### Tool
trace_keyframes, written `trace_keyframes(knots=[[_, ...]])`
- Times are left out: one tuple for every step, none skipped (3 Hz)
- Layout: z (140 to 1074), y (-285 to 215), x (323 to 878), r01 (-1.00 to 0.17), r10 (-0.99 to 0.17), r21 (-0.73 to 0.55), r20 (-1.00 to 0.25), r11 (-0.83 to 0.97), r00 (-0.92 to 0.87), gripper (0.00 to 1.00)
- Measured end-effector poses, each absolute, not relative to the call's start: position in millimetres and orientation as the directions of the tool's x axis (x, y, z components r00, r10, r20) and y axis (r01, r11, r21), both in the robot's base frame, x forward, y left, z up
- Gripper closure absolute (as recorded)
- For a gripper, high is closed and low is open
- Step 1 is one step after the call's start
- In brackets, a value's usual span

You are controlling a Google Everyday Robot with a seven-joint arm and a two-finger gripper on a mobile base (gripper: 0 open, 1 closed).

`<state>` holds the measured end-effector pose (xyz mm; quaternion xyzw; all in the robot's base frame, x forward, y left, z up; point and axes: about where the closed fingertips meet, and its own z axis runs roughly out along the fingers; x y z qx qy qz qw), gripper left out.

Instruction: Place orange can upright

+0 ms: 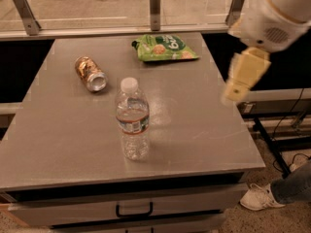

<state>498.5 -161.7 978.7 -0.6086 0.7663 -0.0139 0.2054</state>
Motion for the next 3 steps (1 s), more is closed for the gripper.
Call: trace_keyframes(knots=[[983.8,-84.6,559.3,-0.921,-0.911,-0.303,-0.398,0.246,-0.112,0.0],[997.8,11.7,607.1,-0.921,-0.856,-0.32,-0.517,0.22,-0.025,0.0],[997.5,11.1,606.8,-0.921,-0.856,-0.32,-0.517,0.221,-0.026,0.0]])
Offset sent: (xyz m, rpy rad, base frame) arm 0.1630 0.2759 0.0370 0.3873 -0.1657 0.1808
